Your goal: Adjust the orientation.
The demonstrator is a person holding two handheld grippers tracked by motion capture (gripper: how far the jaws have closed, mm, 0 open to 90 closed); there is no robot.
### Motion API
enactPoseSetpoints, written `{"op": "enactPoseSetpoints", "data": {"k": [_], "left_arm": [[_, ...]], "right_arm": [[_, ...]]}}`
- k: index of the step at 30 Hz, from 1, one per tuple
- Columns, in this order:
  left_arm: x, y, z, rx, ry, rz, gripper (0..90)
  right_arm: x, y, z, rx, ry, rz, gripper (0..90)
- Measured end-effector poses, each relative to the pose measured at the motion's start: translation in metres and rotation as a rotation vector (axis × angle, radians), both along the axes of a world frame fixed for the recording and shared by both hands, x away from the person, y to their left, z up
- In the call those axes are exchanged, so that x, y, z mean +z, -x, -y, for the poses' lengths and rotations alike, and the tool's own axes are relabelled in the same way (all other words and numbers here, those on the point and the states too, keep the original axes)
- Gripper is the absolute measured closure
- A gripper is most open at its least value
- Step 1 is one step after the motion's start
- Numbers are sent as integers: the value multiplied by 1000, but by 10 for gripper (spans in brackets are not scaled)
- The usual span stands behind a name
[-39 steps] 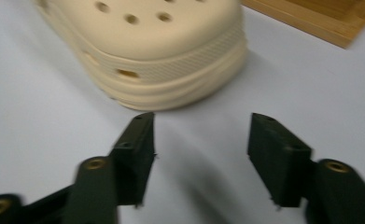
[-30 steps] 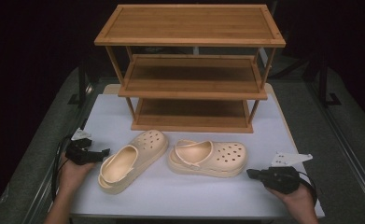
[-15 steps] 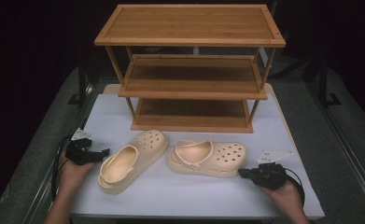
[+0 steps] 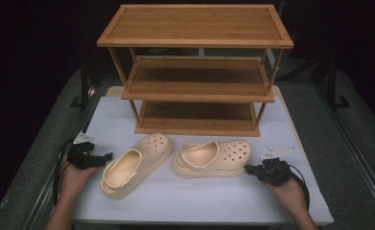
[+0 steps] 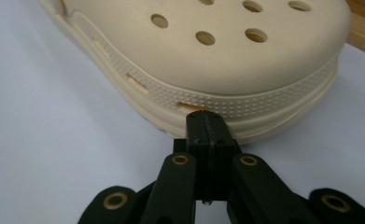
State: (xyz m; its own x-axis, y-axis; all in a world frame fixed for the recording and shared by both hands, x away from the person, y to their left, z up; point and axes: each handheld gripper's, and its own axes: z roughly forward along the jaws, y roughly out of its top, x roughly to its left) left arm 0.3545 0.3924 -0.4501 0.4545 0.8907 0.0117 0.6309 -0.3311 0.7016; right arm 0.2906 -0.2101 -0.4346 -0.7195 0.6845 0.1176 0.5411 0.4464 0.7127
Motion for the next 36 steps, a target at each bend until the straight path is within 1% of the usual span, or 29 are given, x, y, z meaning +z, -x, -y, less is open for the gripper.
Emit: {"op": "enactPoseSetpoints", "data": {"k": [3, 6, 10, 12, 14, 16, 18, 20, 21, 22, 24, 25, 28, 29, 31, 32, 34, 36], "left_arm": [[0, 0, 0, 0, 1, 0, 84], [0, 0, 0, 0, 1, 0, 84], [0, 0, 0, 0, 2, 0, 84], [0, 0, 0, 0, 1, 0, 84], [0, 0, 0, 0, 1, 0, 84], [0, 0, 0, 0, 2, 0, 84], [0, 0, 0, 0, 1, 0, 84], [0, 0, 0, 0, 1, -1, 84], [0, 0, 0, -1, 1, 0, 84], [0, 0, 0, -1, 2, 0, 84], [0, 0, 0, -1, 1, -1, 84], [0, 0, 0, -1, 1, -1, 84], [0, 0, 0, 0, 2, 0, 84], [0, 0, 0, 0, 2, 0, 84], [0, 0, 0, 0, 1, 0, 84], [0, 0, 0, 2, 4, 2, 84], [0, 0, 0, 2, 4, 2, 84], [0, 0, 0, 2, 5, 2, 84]], "right_arm": [[1, -12, 0, -17, 8, 2, 900], [0, -24, 1, -31, -3, -3, 900], [0, -35, -1, -48, 6, 5, 900], [0, -40, 0, -48, -2, -1, 900], [1, -44, 0, -35, 1, -8, 900], [1, -45, 0, -30, -1, -15, 900], [0, -43, 1, -30, -7, -7, 894], [2, -41, 1, -40, -1, -6, 850], [4, -39, 0, -39, 5, 3, 832], [8, -36, -1, -45, 5, 24, 806], [15, -32, 1, -50, -28, 40, 768], [20, -30, 0, -48, -54, 43, 754], [35, -22, -8, -9, -95, 70, 732], [42, -19, -15, 18, -121, 82, 719], [51, -17, -27, 62, -153, 92, 704], [54, -16, -35, 85, -163, 92, 687], [60, -16, -52, 128, -171, 103, 685], [64, -18, -67, 164, -181, 102, 678]]}}
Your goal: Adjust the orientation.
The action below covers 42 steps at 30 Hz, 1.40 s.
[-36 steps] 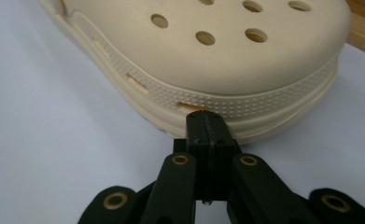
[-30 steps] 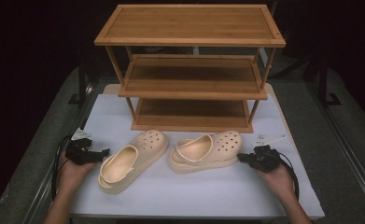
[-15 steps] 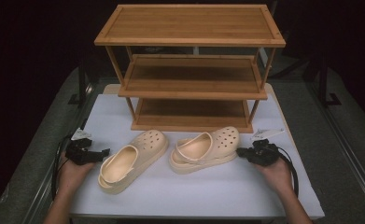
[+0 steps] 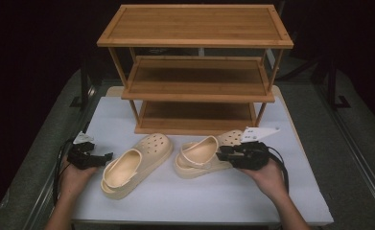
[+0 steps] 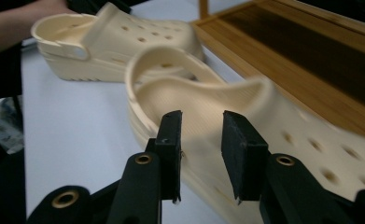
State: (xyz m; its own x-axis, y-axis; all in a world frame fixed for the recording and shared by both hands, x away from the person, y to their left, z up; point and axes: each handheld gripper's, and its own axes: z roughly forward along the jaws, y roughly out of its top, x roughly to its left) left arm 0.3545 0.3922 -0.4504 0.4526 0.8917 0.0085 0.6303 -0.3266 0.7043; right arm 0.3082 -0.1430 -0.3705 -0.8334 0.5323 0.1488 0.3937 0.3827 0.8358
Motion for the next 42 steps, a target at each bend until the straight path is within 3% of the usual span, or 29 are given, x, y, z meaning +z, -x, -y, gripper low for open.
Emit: {"op": "enactPoseSetpoints", "data": {"k": [4, 10, 15, 18, 24, 31, 42], "left_arm": [[0, 0, 0, 0, 0, 0, 84], [0, 0, 0, 0, 0, 0, 84], [0, 0, 0, -1, 0, -1, 84], [0, 0, 0, -1, 0, -1, 84], [0, 0, 0, -1, 0, -1, 84], [0, 0, 0, -1, 0, -1, 84], [0, 0, 0, 0, 0, 0, 84]], "right_arm": [[3, -6, -30, 70, -19, -6, 634], [1, -13, -74, 141, 10, -3, 615], [-6, -20, -97, 159, 53, -22, 620], [-12, -22, -104, 161, 89, -38, 722], [-14, -17, -108, 195, 111, -20, 832], [-12, -7, -103, 239, 110, -18, 849], [-8, 36, -79, 293, 89, -26, 851]]}}
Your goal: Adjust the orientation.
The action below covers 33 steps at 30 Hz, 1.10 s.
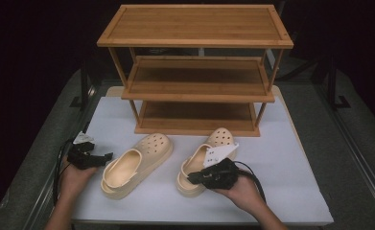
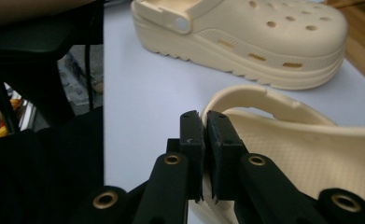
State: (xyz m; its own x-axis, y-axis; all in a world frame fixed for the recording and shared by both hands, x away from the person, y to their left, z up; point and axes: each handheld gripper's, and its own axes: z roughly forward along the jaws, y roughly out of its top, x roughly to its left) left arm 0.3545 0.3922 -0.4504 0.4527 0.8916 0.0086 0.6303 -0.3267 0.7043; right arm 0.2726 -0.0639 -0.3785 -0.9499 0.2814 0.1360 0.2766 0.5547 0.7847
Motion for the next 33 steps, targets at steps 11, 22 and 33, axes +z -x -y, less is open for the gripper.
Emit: {"op": "enactPoseSetpoints", "data": {"k": [11, 22, 33], "left_arm": [[0, 0, 0, -1, -3, 0, 84], [0, 0, 0, -1, -4, 0, 84], [0, 0, 0, -3, -6, -1, 84]], "right_arm": [[-1, 17, 10, 8, 1, -1, 755], [13, 20, 65, -132, -70, 48, 795], [-26, -46, 133, -444, 45, 8, 899]]}}
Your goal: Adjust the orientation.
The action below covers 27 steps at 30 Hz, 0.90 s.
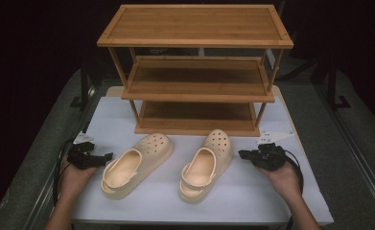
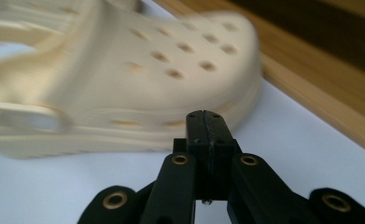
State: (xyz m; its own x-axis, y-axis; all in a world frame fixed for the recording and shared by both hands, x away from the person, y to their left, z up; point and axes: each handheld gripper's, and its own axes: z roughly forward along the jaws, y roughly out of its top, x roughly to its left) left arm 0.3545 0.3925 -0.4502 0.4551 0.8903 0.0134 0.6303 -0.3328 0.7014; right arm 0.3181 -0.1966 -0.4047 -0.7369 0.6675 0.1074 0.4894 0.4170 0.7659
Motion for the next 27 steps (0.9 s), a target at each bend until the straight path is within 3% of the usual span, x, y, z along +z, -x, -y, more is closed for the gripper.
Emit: {"op": "enactPoseSetpoints", "data": {"k": [3, 8, 19, 24, 27], "left_arm": [[0, 0, 0, 0, 0, 0, 84], [0, 0, 0, 0, 0, 0, 84], [0, 0, 0, 0, 1, -1, 84], [0, 0, 0, 0, 1, -1, 84], [0, 0, 0, -1, -1, -1, 84]], "right_arm": [[-15, -15, -1, -5, 27, -36, 900], [-27, -28, -15, 12, 68, -24, 900], [-35, -43, -21, 45, 15, -28, 900], [-34, -51, -31, 60, 29, -31, 900], [-36, -57, -39, 64, 9, -33, 900]]}}
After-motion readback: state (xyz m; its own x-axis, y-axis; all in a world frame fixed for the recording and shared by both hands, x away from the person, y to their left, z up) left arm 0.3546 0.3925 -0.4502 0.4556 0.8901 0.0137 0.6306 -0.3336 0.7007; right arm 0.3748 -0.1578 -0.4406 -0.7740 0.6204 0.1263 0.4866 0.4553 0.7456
